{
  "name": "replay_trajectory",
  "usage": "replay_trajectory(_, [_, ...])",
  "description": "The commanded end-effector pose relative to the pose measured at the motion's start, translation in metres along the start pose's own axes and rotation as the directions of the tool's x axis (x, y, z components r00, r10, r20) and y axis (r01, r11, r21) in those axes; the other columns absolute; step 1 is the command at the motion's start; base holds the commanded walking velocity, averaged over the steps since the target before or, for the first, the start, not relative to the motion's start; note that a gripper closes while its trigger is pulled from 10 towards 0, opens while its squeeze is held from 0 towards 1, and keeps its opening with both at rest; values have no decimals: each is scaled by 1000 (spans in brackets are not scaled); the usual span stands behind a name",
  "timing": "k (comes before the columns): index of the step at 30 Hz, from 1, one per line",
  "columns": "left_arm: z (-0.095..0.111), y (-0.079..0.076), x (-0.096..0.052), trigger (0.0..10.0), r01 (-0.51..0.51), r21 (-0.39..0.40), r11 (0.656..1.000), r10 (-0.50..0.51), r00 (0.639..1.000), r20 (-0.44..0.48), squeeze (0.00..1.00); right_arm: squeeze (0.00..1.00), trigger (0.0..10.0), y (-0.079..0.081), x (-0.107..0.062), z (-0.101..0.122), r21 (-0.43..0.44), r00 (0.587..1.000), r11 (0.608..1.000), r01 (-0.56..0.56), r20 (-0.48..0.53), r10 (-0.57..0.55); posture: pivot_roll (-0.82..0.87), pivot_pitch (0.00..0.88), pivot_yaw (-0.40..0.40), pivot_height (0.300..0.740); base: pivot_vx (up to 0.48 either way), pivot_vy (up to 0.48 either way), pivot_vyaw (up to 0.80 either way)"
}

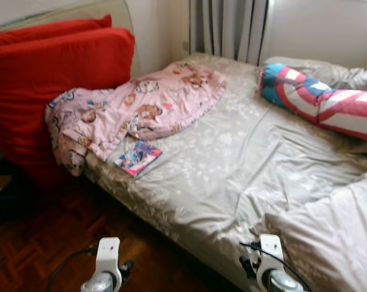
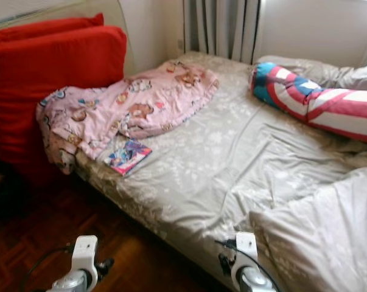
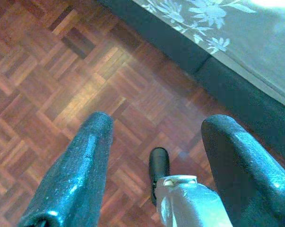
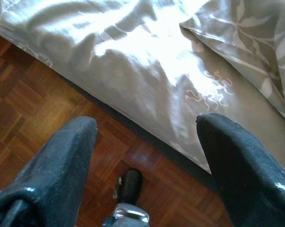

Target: Clean up the room

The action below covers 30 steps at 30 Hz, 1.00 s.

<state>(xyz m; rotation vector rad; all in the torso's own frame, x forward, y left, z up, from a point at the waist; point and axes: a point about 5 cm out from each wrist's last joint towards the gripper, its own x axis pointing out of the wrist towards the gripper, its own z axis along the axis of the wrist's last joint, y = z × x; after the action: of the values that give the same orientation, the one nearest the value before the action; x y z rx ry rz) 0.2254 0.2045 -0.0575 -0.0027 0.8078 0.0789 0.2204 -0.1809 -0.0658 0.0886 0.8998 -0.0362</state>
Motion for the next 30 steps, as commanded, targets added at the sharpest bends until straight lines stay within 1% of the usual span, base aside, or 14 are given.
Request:
replay_trajectory(1, [-3,4,-1,10000,-10,10,1000,10,1000,-19,0,0,10000,3,0,-1,3,1000,1000,-9,-7,9,89,0,13,740,0,0,-594])
replay_trajectory(25, [-4,4,-1,10000,-11,4,1000,11,1000,-24,0,0,10000,3,0,-3,-2,1000,1000,-9,-22,9,80,0,13,740,0,0,-784])
replay_trajectory(30, [-6,2,-1,10000,-7,5,1000,7,1000,-26,0,0,10000,1,0,-3,-12,1000,1000,-7,-26,7,82,0,2,740,0,0,-776])
